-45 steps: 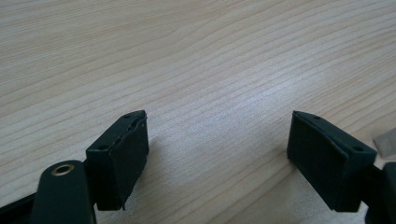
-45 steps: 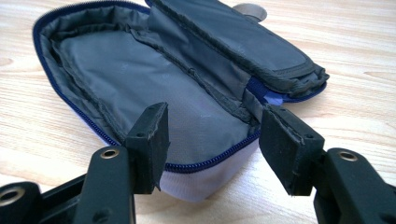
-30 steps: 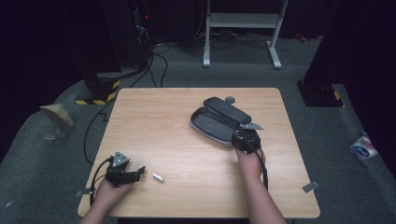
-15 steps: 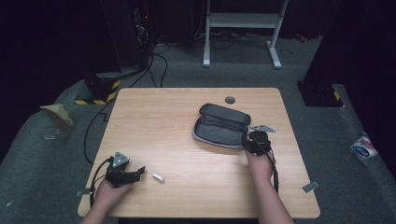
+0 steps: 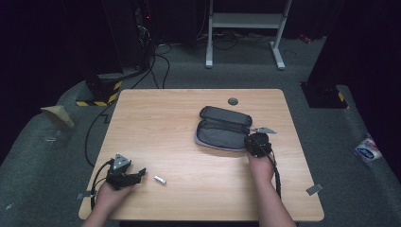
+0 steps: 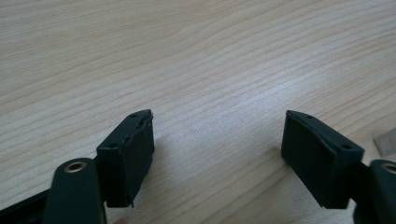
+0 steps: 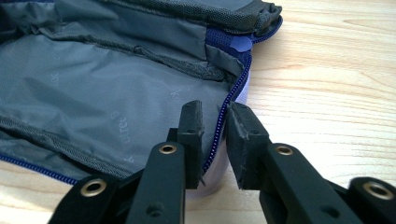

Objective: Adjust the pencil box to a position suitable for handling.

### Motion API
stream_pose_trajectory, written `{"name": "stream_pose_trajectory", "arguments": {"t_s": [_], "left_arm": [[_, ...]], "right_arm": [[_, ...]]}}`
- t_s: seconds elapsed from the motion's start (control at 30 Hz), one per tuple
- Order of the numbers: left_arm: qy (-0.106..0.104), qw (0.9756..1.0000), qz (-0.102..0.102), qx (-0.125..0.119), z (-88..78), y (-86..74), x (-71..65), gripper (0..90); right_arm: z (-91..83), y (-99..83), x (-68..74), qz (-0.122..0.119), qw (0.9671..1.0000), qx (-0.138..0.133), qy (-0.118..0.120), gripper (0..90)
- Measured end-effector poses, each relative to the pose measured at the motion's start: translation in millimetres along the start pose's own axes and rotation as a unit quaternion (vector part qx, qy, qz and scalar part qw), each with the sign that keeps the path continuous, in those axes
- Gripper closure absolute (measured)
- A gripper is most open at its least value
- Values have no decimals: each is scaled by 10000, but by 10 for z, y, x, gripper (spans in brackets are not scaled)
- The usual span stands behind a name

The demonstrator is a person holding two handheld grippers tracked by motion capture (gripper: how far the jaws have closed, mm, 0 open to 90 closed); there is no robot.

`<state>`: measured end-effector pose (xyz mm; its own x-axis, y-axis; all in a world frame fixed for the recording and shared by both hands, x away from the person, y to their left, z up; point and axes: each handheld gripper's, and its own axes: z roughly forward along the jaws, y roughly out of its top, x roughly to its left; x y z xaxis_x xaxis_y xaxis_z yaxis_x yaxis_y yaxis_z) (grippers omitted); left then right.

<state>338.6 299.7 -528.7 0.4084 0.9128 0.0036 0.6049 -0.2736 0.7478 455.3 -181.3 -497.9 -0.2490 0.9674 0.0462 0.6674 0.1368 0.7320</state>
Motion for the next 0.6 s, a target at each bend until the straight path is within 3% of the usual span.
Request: {"name": "stream_pose_trajectory", "arguments": {"t_s": [0.17, 0.33, 0.6], "left_arm": [[43, 10000, -27, -48, -9, -6, 7, 332], [50, 10000, -2, -43, -10, -6, 7, 337], [50, 10000, -21, -47, -9, -6, 0, 338]], "right_arm": [[-14, -1, 84, -168, 9998, -41, 109, 784], [-13, -3, 125, -212, 9996, -33, 175, 790], [-34, -27, 352, -482, 9979, -99, 415, 795]]}}
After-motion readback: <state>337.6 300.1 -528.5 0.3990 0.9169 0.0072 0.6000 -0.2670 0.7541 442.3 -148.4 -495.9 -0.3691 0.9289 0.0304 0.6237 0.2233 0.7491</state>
